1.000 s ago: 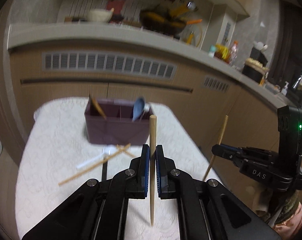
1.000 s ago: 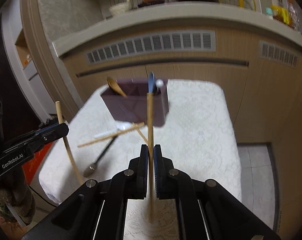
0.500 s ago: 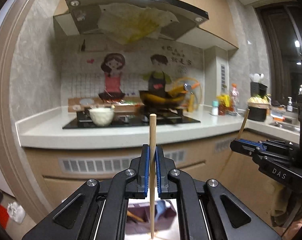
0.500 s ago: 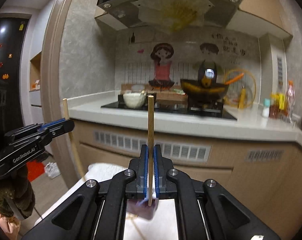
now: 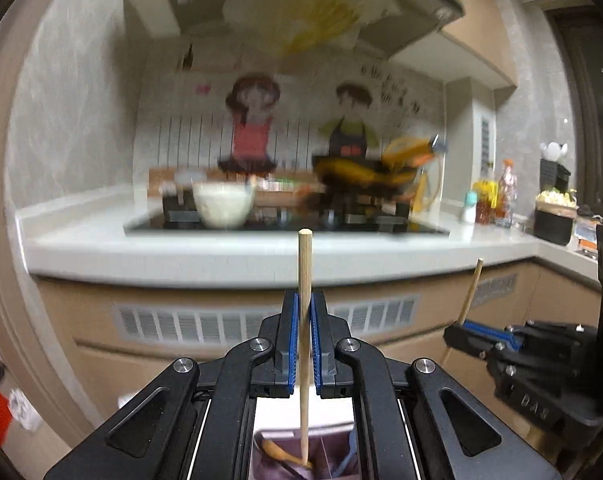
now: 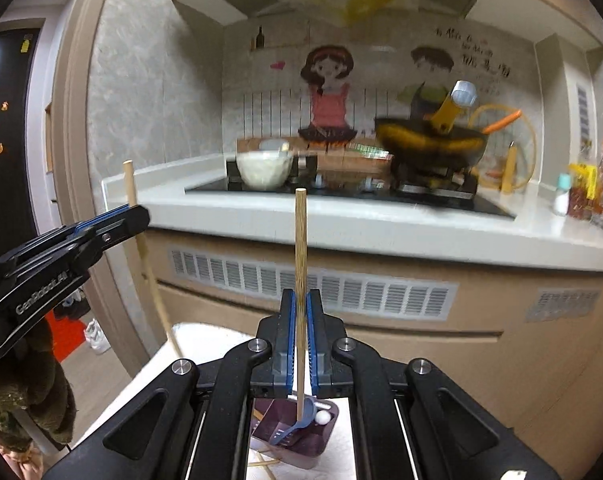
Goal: Organize utensils
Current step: 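Lift both chopsticks and lower them into the maroon holder with both tools, then open both tools and withdraw them from the holder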
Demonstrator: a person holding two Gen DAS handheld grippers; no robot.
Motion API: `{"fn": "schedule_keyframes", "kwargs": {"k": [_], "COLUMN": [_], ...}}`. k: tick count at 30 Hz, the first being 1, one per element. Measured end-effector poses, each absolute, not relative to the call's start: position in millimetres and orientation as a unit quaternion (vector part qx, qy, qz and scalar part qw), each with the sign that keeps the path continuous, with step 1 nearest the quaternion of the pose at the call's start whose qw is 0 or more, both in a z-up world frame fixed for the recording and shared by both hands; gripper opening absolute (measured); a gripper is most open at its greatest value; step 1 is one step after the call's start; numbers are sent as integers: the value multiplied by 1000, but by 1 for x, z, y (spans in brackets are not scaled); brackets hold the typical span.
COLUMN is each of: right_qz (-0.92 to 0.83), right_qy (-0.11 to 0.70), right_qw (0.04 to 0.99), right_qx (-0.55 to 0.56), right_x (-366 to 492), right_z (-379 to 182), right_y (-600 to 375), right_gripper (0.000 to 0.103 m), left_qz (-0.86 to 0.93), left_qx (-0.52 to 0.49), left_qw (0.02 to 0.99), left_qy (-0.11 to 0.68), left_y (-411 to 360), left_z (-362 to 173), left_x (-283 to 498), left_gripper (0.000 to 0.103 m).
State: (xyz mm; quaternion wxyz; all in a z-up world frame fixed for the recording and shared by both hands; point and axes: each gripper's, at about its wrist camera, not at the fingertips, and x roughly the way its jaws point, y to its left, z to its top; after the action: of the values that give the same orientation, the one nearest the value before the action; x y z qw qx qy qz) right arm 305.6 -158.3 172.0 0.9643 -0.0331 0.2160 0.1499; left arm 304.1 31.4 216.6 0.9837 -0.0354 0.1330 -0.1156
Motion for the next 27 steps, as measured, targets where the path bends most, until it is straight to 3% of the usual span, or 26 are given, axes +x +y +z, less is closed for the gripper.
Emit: {"fn": "schedule_keyframes", "kwargs": {"k": [12,19,22,24,27], "right_qz": [153,148,143,130,144], "right_qy": [387,419,411,391,387], "right_qw": [909,896,901,911,910], "right_qx": [14,16,0,-21,-40], "right_x": [370,369,357,341,322], "right_z": [30,-1,1,3,1], "right_y": [-152,-164,-167,-170,-175], "right_gripper": [6,7,18,33,35], "left_qz": [-101,-105,-108,-107,-103], "left_qx": [-46,-24,-27,-25,-19], "left_qw": [955,945,945,948,951], "left_qy": [275,310,306,298,292], "left_y": [17,2,4,10,20], "left_z": [80,44,44,43,39], "left_x": [373,365,348,333,313], "left_gripper": [7,10,22,33,46]}}
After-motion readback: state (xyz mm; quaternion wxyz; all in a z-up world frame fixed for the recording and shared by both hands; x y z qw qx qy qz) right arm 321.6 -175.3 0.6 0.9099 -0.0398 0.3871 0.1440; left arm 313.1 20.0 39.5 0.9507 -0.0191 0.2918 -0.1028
